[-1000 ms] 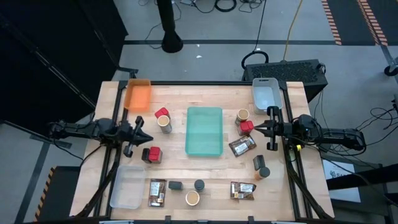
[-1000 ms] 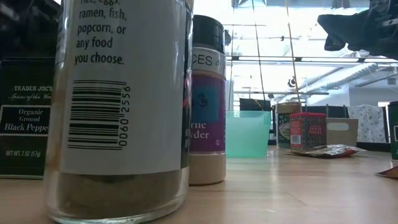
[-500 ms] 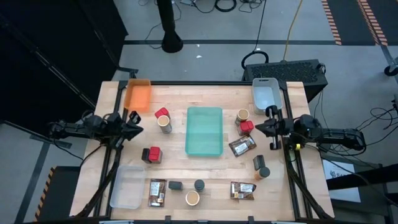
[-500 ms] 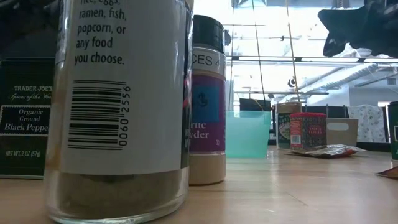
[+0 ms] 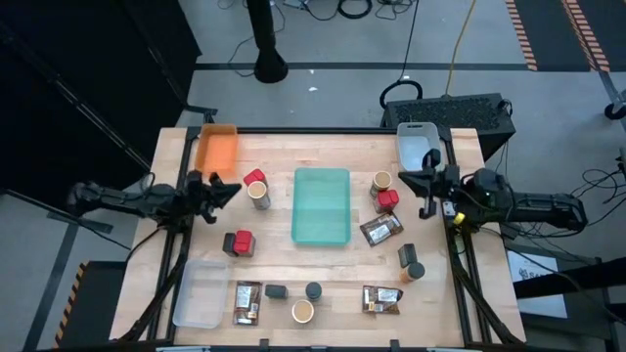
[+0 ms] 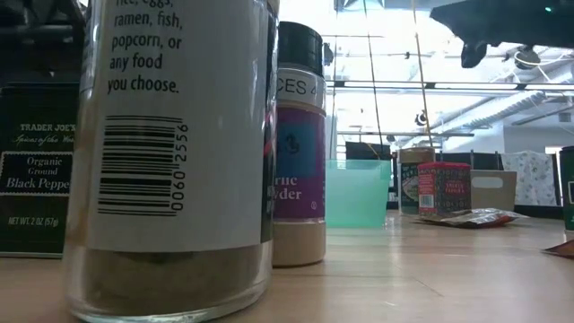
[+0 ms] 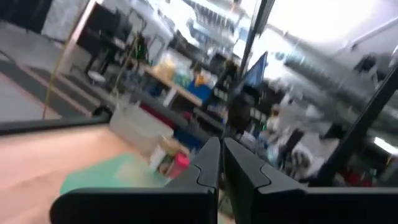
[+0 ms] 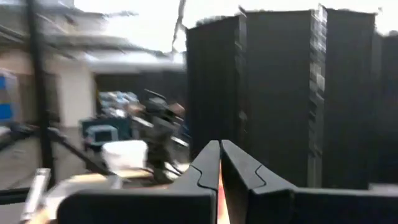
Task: Sort spices by type
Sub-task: Put the bottom black seasoning can into the orange bin
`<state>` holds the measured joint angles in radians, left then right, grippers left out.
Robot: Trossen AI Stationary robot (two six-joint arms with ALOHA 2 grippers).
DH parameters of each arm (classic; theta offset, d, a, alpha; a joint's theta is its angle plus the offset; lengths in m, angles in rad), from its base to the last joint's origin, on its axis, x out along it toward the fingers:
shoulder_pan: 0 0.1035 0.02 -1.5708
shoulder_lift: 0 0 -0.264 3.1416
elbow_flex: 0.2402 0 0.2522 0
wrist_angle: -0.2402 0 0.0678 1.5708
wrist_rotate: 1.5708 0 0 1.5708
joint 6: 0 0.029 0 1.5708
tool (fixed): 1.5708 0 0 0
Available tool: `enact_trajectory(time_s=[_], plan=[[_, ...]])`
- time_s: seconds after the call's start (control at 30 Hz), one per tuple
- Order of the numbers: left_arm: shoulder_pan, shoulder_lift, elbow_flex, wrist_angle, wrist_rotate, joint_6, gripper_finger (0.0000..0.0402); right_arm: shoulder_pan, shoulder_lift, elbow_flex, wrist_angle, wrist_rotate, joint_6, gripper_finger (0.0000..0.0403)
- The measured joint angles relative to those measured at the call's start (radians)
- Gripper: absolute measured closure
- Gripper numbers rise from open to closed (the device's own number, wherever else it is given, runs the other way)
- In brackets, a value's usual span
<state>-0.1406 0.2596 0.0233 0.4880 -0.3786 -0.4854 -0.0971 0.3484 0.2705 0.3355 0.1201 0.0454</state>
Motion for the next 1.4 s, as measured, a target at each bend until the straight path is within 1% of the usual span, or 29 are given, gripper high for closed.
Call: enact_trajectory(time_s=[0.13,0.2,0.27,0.43,0.5,0.57,0.63,0.83,0.93,1.07,1.17,1.23,1.33,1.4], plan=[[-0.040,0.164,0.091,0.002,0.009,0.003,0.0379,0.000,0.083,0.104,-0.137,0.062,0.033,0.0403],[-0.060,0.241,0.151,-0.012,0.010,0.025,0.0379,-0.002,0.109,0.145,-0.189,0.069,0.047,0.0403],[-0.079,0.297,0.212,-0.068,0.022,0.046,0.0379,-0.002,0.126,0.175,-0.225,0.068,0.048,0.0403],[-0.129,0.391,0.365,-0.292,0.040,0.018,0.0379,-0.002,0.129,0.199,-0.285,0.068,0.080,0.0403],[-0.148,0.412,0.426,-0.397,0.075,-0.014,0.0379,-0.002,0.121,0.199,-0.294,0.067,0.082,0.0403],[-0.172,0.433,0.494,-0.485,0.134,-0.068,0.0379,-0.002,0.117,0.199,-0.303,0.068,0.074,0.0403],[-0.205,0.465,0.565,-0.563,0.168,-0.085,0.0379,-0.002,0.116,0.199,-0.303,0.067,0.069,0.0403],[-0.305,0.585,0.746,-0.810,0.175,-0.143,0.0380,-0.002,0.116,0.199,-0.303,0.067,0.067,0.0403],[-0.334,0.641,0.784,-0.886,0.169,-0.188,0.0380,-0.002,0.117,0.199,-0.302,0.068,0.067,0.0403],[-0.357,0.706,0.794,-0.906,0.191,-0.189,0.0380,-0.002,0.116,0.199,-0.302,0.068,0.067,0.0403],[-0.387,0.781,0.794,-0.917,0.249,-0.148,0.0379,-0.002,0.117,0.199,-0.302,0.068,0.071,0.0403],[-0.403,0.841,0.794,-0.899,0.272,-0.134,0.0379,-0.002,0.118,0.199,-0.302,0.067,0.072,0.0403],[-0.405,0.924,0.797,-0.816,0.285,-0.113,0.0379,-0.002,0.118,0.199,-0.302,0.068,0.071,0.0403],[-0.404,0.965,0.809,-0.815,0.294,-0.076,0.0379,-0.002,0.118,0.199,-0.302,0.068,0.071,0.0403]])
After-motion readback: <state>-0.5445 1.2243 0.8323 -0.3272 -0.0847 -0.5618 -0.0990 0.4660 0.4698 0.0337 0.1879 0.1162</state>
